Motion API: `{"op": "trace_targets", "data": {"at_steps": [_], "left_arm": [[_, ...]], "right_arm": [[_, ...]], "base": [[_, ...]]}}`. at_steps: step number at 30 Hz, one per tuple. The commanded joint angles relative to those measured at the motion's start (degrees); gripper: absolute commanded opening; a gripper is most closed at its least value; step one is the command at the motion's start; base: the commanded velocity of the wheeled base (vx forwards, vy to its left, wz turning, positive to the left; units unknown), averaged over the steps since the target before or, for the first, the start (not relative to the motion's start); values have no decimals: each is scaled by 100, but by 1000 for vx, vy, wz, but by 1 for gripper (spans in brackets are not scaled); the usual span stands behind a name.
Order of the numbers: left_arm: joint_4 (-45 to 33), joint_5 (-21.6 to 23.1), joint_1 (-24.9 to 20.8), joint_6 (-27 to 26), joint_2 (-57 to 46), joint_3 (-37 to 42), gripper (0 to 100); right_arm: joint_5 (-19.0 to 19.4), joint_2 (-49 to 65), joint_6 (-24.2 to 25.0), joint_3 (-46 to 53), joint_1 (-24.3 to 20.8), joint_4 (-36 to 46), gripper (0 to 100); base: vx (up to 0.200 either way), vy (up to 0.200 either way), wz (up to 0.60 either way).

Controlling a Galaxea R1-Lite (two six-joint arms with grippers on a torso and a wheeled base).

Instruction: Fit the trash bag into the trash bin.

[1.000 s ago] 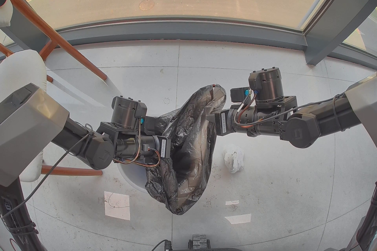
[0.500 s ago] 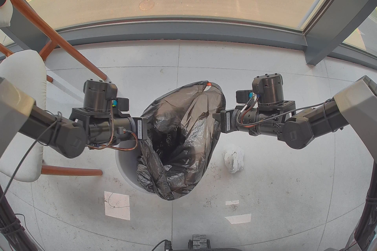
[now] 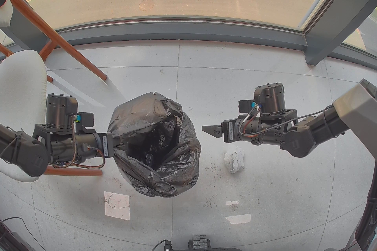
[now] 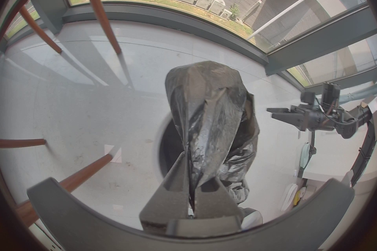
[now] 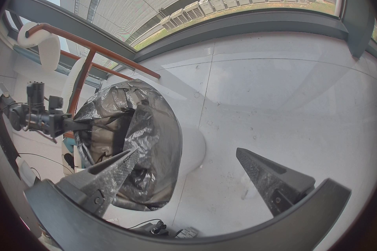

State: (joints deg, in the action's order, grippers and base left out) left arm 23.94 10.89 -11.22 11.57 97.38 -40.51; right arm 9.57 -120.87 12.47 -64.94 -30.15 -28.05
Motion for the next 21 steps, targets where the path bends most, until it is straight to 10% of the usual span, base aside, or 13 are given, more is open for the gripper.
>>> {"op": "trace_targets", "data": {"at_steps": [1,13,14,21], "left_arm": [[5,-8,515,-322,-114,263,0],[453,388,735,-1183,308,1124,0],[453,388,735,-1183,308,1124,100],[559,616,673,-1737,624,1344,100]], "right_arm": [[1,688,19,561,26,-16,100],[-8,1382,10,1563,167,-25,100],[-8,1382,10,1563,167,-25,100],[-25,1505,19,2178,193,-746,100]], "base": [[0,0,0],[0,0,0],[0,0,0],[0,0,0]]}}
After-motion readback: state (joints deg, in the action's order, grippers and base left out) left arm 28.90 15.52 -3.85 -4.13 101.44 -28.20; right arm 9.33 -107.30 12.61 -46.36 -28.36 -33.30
